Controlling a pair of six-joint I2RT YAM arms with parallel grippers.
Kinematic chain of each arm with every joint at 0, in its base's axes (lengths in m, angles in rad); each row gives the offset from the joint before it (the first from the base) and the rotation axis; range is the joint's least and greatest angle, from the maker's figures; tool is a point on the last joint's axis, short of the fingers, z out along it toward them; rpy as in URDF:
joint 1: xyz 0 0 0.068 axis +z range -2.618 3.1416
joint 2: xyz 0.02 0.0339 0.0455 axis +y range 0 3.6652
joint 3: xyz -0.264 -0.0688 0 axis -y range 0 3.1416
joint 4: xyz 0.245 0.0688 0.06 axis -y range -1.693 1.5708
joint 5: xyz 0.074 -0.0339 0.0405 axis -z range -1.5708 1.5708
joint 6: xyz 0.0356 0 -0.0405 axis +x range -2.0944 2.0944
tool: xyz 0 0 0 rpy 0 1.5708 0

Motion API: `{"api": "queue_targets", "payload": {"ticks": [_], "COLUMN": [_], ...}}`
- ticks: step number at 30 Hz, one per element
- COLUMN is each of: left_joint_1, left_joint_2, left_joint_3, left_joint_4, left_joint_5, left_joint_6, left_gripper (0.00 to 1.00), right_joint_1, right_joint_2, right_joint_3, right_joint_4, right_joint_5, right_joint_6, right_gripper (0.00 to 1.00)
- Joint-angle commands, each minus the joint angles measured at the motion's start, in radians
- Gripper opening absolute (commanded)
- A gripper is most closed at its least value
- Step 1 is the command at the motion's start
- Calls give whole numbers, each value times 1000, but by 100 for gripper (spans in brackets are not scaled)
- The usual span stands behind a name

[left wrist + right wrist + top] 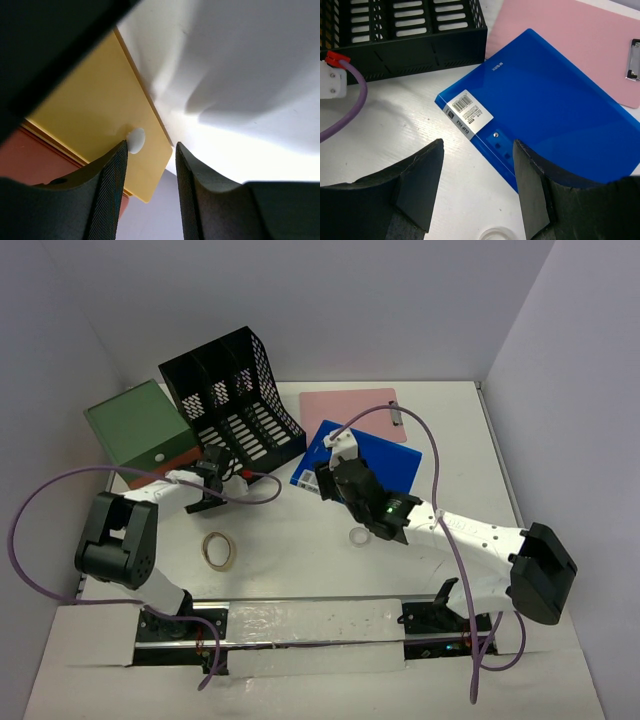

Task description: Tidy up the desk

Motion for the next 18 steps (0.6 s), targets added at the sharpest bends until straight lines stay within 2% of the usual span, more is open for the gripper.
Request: {"api": "queue_targets", "payload": {"ticks": [1,12,18], "left_joint_1": [2,-39,-40], "left_joint_2": [-23,-124,-167], "left_joint_3": [-29,18,77], "left_joint_4": [-209,-321,-388], "left_joint_5": [164,286,344], "left_joint_6": [-92,-173,-221], "left_gripper": [48,50,57], "right_joint_1": [-6,-6,-6], "right_joint_2": [-59,-101,-129], "right_joint_3": [-18,-44,-54], "right_joint_4": [27,21,17], "right_joint_5": [39,50,54], "right_joint_6": [-9,-7,-1], "right_gripper": [64,64,64]}}
